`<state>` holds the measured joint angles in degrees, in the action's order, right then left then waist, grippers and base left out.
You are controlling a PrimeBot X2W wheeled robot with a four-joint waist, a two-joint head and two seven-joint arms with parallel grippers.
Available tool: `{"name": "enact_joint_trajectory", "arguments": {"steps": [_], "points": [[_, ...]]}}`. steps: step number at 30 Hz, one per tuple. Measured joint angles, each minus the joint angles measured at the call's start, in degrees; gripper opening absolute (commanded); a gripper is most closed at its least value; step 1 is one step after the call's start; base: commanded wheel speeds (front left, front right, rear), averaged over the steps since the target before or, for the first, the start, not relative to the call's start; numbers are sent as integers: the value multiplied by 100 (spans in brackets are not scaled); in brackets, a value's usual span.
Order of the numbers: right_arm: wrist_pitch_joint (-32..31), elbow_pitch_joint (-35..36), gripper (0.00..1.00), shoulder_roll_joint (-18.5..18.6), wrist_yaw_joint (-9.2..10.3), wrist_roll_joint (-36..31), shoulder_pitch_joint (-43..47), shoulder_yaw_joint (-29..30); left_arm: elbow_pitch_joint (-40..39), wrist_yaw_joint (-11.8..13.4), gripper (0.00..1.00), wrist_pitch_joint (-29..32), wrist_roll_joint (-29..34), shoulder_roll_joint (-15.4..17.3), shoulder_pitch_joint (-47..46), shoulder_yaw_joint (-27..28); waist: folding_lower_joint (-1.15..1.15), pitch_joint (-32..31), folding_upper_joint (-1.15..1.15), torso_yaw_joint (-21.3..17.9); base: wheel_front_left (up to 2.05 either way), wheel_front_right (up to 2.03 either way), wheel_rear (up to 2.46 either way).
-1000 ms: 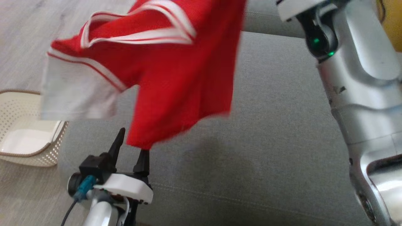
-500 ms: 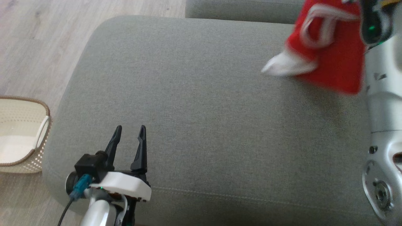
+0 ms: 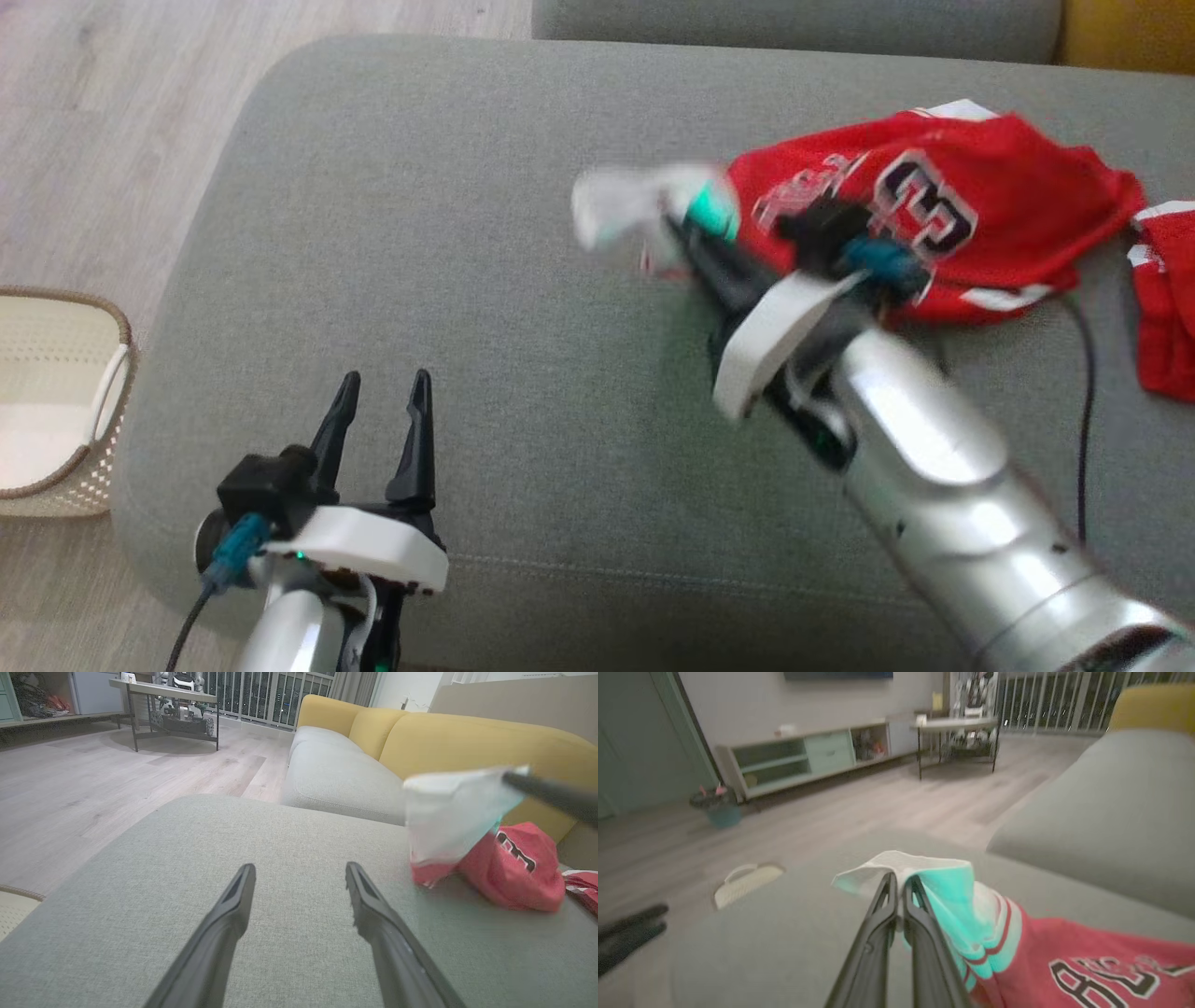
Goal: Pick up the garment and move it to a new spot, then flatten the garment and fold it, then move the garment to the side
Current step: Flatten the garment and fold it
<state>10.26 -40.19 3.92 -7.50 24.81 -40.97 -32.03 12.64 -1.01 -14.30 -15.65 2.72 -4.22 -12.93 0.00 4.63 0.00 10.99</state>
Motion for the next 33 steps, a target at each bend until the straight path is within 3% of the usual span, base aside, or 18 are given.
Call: {"name": "enact_joint_trajectory", "arguments": {"steps": [1,7,12,20,26,33], "points": [[-148,-118,100,-1,0,51,47,-185,1,0,100,0,0,1,-20,0,0,15,0,-7,0,0,0],[-468,-617,100,-1,0,44,42,-679,3,2,100,-1,-15,0,-124,-5,0,93,0,-107,0,0,0],[-261,-742,100,10,0,-111,29,-379,37,2,100,0,-14,0,-123,21,0,57,0,-261,0,0,0],[283,-285,100,242,0,-514,209,1158,-34,7,100,-1,-15,0,-122,78,0,-94,0,-707,0,0,0],[371,757,100,151,0,-1029,1422,2201,-40,4,100,-1,-14,0,-120,68,0,-139,0,-1104,0,0,0],[370,1742,100,-29,0,-1336,2384,2722,14,-59,100,-1,96,0,-142,76,0,-14,0,-1624,0,0,0]]}}
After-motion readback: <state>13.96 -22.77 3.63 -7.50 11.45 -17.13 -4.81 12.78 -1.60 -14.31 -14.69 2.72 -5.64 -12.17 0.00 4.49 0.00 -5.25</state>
